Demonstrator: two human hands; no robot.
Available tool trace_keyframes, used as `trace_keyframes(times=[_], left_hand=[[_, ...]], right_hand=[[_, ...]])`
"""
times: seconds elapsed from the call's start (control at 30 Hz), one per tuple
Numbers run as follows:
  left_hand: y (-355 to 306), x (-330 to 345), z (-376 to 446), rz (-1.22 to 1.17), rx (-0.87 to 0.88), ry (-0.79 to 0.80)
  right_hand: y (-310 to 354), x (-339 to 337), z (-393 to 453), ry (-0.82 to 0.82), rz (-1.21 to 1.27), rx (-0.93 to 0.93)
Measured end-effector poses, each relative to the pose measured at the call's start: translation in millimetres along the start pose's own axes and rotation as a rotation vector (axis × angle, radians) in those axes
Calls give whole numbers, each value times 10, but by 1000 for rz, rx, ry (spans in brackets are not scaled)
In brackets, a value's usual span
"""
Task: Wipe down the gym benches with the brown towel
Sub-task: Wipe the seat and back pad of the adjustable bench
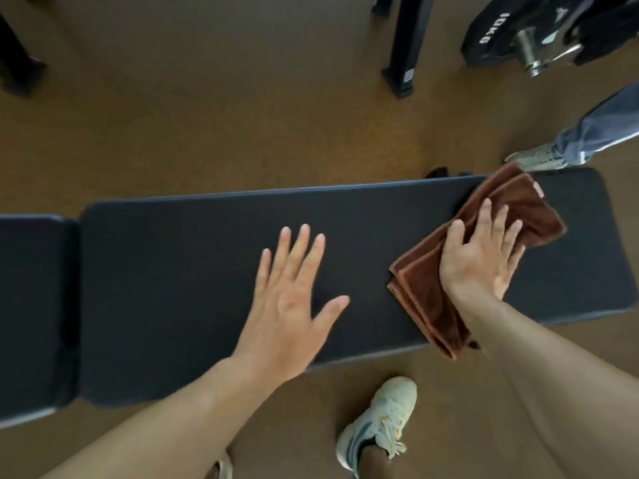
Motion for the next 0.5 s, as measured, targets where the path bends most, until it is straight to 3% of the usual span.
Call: trace_keyframes(times=[0.13,0.3,0.4,0.5], left_hand=[[1072,-676,-422,26,-159,-119],[1796,-1158,-884,-28,-309,-227],[1964,-1293,-1047,-118,-389,-305],[1975,-1317,-1090,-141,-424,-340]], right_hand=[[1307,388,-735,53,-21,-297],[2754,868,-1871,146,-77,-716],[3135,1091,-2328,211,-124,-1026],[3101,1131,-2362,228,-175,-1303]])
Point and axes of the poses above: each hand's wrist, its own z-axis towards the middle knuckle, its own x-axis out of the palm, y = z × x, the point moved 2 cm from there along z, towards the middle knuckle
